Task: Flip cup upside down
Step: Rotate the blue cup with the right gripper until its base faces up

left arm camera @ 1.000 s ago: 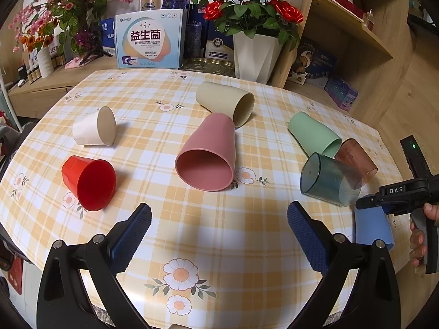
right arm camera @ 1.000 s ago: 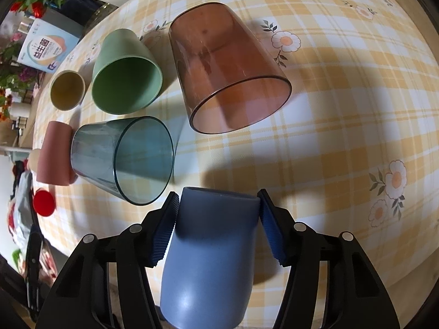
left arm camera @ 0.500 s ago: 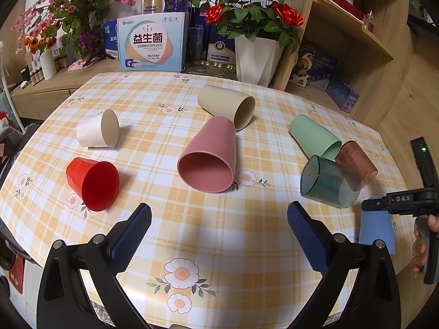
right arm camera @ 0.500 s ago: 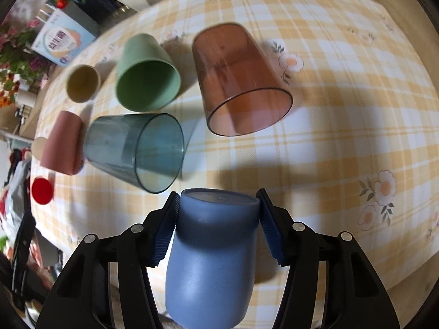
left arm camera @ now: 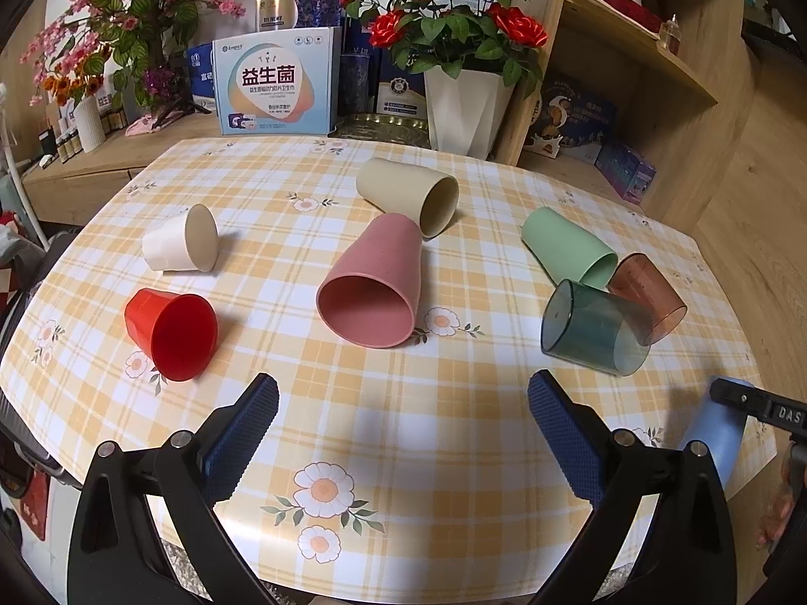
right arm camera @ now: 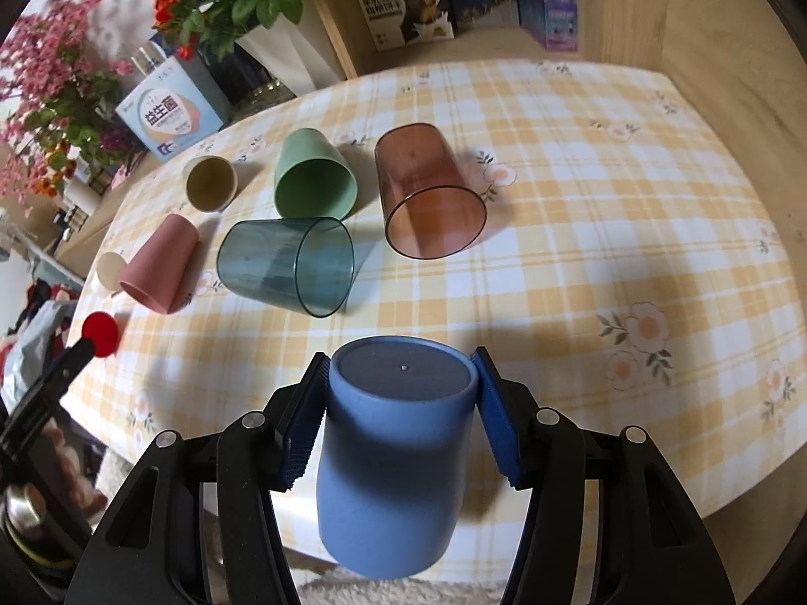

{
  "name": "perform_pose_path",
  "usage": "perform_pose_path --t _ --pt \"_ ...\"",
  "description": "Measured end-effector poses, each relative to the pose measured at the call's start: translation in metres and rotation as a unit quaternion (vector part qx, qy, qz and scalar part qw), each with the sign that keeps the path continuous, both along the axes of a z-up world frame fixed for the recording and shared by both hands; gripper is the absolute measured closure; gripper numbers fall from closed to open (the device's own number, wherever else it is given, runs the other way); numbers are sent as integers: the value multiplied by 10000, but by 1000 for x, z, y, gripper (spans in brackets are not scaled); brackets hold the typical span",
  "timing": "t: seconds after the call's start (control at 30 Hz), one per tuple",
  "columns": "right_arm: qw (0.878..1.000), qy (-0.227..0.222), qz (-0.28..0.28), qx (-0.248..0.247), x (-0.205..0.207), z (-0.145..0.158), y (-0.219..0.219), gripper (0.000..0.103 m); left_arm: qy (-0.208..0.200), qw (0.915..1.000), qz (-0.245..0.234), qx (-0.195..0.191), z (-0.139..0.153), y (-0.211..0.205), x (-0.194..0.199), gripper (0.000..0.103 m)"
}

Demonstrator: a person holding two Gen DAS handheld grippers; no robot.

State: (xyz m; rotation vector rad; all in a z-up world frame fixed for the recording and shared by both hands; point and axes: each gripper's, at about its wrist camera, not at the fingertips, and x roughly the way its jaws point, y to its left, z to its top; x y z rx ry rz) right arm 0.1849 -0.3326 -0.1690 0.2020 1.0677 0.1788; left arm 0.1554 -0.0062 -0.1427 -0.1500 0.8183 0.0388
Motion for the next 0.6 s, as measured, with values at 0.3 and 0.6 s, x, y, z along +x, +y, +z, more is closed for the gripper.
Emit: perform_pose_path --t 0.3,0.6 --pt "9977 -417 238 -469 -12 14 12 49 9 10000 41 3 1 0 0 6" --pt "9959 -599 41 -677 -2 20 5 49 35 9999 138 -66 -2 6 0 6"
